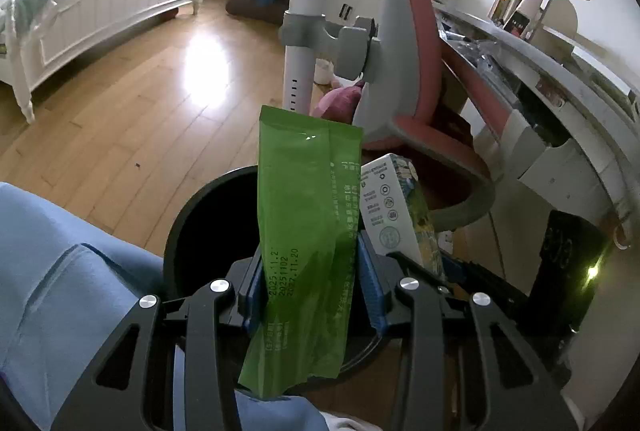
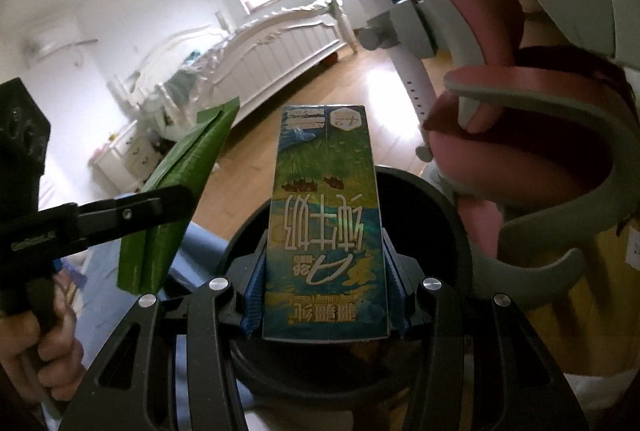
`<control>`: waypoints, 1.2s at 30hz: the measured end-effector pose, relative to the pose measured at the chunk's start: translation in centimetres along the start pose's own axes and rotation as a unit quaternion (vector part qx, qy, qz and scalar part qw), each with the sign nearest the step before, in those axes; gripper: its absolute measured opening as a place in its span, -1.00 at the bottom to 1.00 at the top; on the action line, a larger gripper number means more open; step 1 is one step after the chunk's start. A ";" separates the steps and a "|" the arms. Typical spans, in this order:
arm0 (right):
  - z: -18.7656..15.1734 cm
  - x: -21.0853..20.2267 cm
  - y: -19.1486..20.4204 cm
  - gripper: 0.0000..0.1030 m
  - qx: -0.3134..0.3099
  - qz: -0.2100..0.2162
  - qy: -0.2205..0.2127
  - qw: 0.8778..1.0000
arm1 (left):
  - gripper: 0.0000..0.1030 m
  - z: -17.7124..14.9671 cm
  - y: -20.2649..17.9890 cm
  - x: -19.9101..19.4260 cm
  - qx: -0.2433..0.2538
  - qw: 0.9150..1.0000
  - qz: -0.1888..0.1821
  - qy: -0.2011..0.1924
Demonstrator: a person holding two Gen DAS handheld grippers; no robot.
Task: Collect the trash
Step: 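Carry the green wrapper and milk carton over the black bin, then open both tools to drop the wrapper and carton into the bin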
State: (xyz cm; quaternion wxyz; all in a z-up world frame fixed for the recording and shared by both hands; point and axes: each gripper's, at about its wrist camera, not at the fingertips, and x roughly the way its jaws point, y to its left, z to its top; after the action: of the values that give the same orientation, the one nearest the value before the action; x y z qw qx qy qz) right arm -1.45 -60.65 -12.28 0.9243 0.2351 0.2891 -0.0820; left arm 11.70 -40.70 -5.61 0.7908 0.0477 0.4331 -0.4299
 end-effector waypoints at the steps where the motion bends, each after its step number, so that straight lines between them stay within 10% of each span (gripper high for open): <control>1: -0.1 0.1 -0.1 -0.04 0.002 -0.001 0.001 1.000 | -0.20 0.0 -0.1 0.1 0.002 1.000 0.001 0.001; 16: -0.8 1.4 -1.2 -0.02 0.021 -0.005 0.022 1.000 | -0.15 -0.3 -1.1 1.6 0.019 1.000 0.006 0.014; 23: -0.9 1.3 -1.3 0.51 0.042 -0.008 0.020 0.999 | 0.84 0.1 -0.8 0.6 0.014 0.999 0.028 -0.007; 36: -0.2 -0.2 3.2 0.51 0.009 0.020 0.016 1.000 | 0.85 -1.1 1.5 -5.7 -0.015 0.999 0.038 -0.035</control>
State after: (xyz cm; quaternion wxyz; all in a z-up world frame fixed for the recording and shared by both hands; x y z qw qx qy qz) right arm -0.84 -57.78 -11.06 0.9190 0.2506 0.2979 -0.0622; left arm 10.63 -35.59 -2.58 0.8218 0.0374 0.4098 -0.3941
